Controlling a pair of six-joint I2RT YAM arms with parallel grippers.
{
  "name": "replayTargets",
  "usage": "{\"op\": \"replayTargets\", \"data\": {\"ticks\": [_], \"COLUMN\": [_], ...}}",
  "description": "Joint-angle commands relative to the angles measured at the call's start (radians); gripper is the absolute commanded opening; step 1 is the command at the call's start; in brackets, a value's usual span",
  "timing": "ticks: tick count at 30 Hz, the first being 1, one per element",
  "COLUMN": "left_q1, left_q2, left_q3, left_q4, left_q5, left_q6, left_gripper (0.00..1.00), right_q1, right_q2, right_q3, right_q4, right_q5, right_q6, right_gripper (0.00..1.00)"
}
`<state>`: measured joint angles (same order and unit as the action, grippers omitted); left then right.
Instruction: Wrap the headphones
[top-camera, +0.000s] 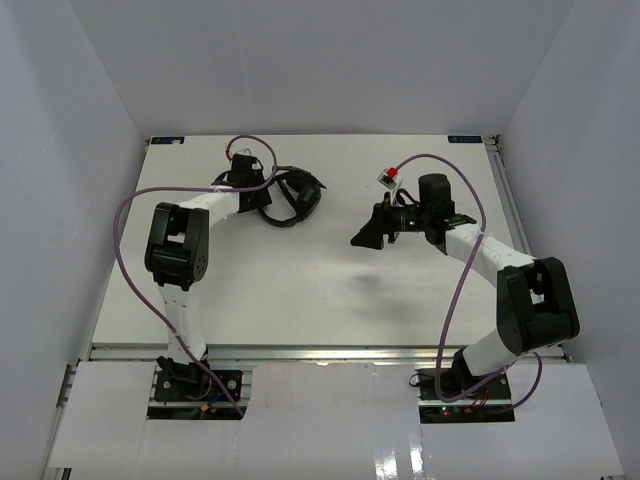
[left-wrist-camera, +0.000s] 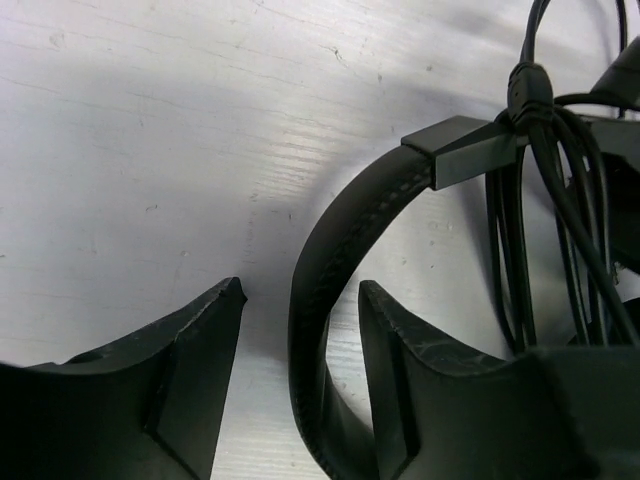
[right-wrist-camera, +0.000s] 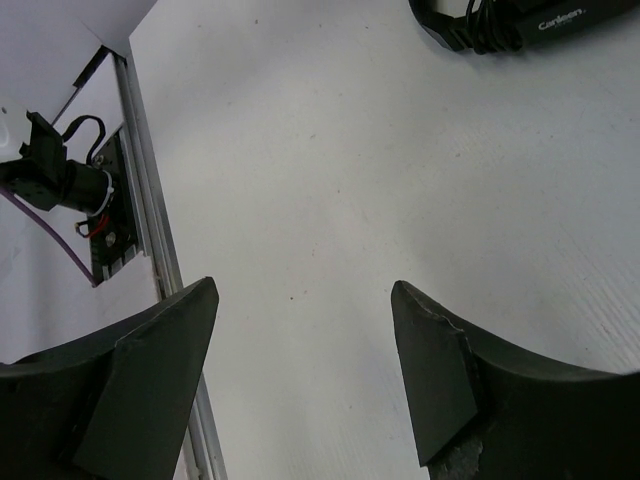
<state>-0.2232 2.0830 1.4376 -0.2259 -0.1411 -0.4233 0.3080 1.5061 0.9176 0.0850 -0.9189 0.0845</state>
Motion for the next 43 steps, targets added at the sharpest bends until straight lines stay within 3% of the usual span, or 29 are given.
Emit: {"op": "replayTargets", "data": {"ticks": [1,11,15,22,27,33,43], "left_q1": [-0.008,-0.008,-0.01,-0.011,-0.011,-0.011,-0.011], "left_q2": [-0.065,-0.425,-0.643,-1.058,-1.316,-1.435,-1.474], "left_q3": [0.008,-0.212,-0.344,-0.626,-0.75,-0.815,-0.816], "left_q4": [-0.063,-0.008,0.039,0.162,0.175,0.117,0.104], "left_q5": [-0.004,0.143,0.273,0.538,0.606,0.621,0.614], "left_q6": [0.053,0.132,0.139,0.127,0.101,0.095,0.083], "left_gripper": [0.73,0.96,0.98,0.98,0.98,0.98,0.98], "right_q1": [-0.012,-0.036,-0.051,-0.071,-0.073,-0.073,-0.073], "right_q2": [-0.078,-0.233,-0.309,-0.414,-0.491,-0.604,-0.667], "right_q3": [-0.011,0.001,0.007,0.027,0.015,-0.04,-0.082], "right_q4": [-0.073,-0.257,-0.274,-0.303,-0.307,-0.276,-0.273], "right_q5": [-0.005,0.167,0.273,0.492,0.626,0.737,0.837], "right_q6": [-0.09,-0.317,-0.36,-0.303,-0.284,-0.24,-0.172], "right_gripper": [0.77,0.85,0.93,0.9,0.9,0.9,0.9]}}
